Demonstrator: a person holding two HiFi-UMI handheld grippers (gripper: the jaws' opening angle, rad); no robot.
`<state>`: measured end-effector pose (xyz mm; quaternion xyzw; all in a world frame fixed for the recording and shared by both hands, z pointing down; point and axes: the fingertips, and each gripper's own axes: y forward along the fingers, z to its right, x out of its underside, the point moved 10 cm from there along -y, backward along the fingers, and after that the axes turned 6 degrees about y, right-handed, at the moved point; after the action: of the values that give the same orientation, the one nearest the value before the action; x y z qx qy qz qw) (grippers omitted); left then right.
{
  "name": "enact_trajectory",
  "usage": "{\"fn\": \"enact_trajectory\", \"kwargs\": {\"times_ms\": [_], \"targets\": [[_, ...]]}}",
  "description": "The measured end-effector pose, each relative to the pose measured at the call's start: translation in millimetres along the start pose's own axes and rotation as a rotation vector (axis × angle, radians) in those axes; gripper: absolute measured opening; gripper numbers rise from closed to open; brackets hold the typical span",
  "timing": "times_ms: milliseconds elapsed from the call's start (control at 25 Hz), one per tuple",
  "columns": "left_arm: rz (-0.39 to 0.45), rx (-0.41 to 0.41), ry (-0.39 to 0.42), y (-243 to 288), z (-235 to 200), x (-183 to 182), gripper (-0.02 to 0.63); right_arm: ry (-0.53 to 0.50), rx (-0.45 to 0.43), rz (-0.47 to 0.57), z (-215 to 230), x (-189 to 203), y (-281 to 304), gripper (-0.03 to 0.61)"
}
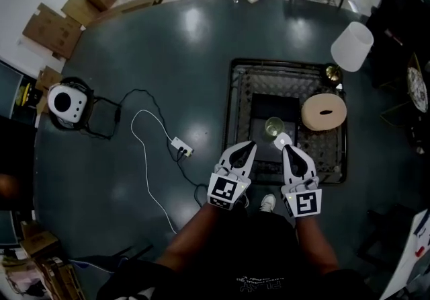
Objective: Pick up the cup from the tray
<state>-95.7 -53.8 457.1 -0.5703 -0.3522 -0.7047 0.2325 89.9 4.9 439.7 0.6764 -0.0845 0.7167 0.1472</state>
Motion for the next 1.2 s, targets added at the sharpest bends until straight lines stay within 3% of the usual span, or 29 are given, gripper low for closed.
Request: {"fn": "enact_trajectory", "kwargs": {"times_ms": [160,440,1200], "targets": [[-0.013,0.064,0.075,17.1,-11.5,9.3,0.009,-0.002,0.046,0.014,-4.1,2.8,16.2,0.009],[-0.001,0.147,0.029,38.5,-20.7,15.6,0.009,0.008,0.099,-0.010,-6.5,1.3,32.1,0.009],[-0.103,0.151,0.051,88.7,1.6,48.3,0.009,0.042,0.051,-0.080,46.4,29.9,45.8,0.009]]}}
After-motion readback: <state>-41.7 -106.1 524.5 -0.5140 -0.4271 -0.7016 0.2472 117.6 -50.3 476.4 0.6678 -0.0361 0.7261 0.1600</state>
